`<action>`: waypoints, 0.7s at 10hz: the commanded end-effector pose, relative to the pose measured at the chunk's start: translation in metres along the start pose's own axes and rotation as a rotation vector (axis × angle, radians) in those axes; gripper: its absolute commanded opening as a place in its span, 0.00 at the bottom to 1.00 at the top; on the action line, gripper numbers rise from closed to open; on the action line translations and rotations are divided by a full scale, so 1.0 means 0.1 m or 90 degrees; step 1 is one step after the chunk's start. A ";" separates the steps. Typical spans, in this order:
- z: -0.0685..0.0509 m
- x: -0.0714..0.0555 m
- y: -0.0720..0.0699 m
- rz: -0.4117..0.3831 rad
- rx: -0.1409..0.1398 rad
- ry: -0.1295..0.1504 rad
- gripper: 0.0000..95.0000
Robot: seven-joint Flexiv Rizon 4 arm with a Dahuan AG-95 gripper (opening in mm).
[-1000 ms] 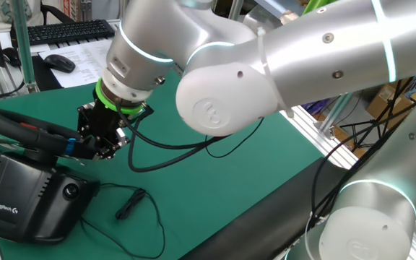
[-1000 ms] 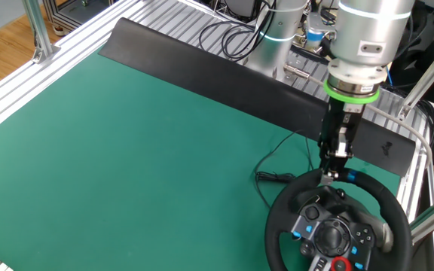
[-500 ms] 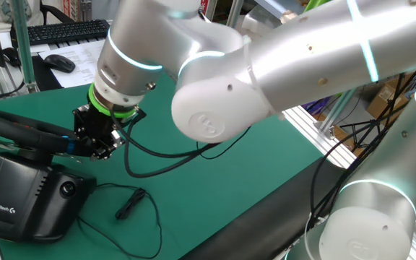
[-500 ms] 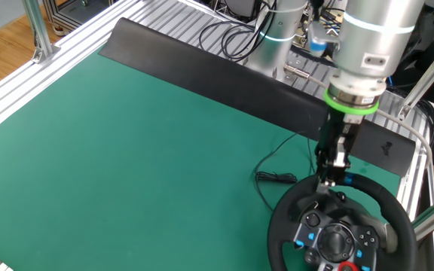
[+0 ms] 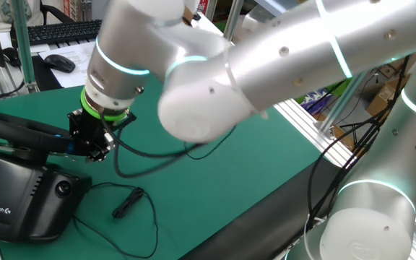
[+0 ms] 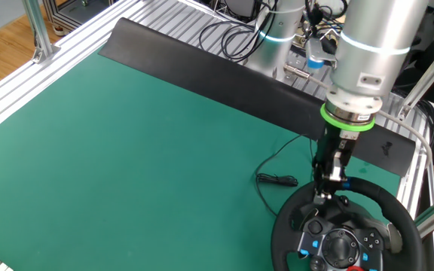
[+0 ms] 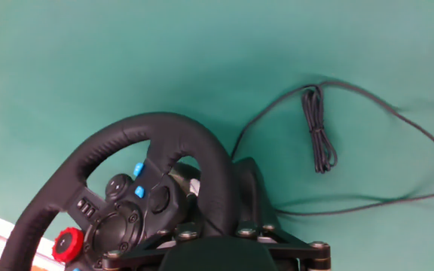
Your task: Rotate the steering wheel 90 degrees counterclockwise
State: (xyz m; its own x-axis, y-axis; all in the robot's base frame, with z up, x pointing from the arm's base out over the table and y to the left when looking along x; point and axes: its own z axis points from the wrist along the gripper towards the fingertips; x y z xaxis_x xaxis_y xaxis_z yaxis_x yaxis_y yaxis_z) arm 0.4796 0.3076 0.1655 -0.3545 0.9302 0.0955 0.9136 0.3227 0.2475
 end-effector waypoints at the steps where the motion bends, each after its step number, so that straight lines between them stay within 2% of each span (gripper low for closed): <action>1: -0.11 -0.03 -0.03 -0.007 0.002 0.002 1.00; 2: -0.12 -0.03 -0.03 -0.009 0.011 0.005 1.00; 5: -0.20 -0.04 -0.03 -0.002 0.060 0.030 1.00; 6: -0.23 -0.04 -0.03 -0.011 0.083 0.041 0.80; 7: -0.26 -0.04 -0.03 -0.022 0.096 0.047 0.80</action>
State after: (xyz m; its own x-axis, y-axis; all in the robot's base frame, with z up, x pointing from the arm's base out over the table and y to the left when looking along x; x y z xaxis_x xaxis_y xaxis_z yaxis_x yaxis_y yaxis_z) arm 0.4749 0.2988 0.1867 -0.3812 0.9113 0.1554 0.9227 0.3647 0.1249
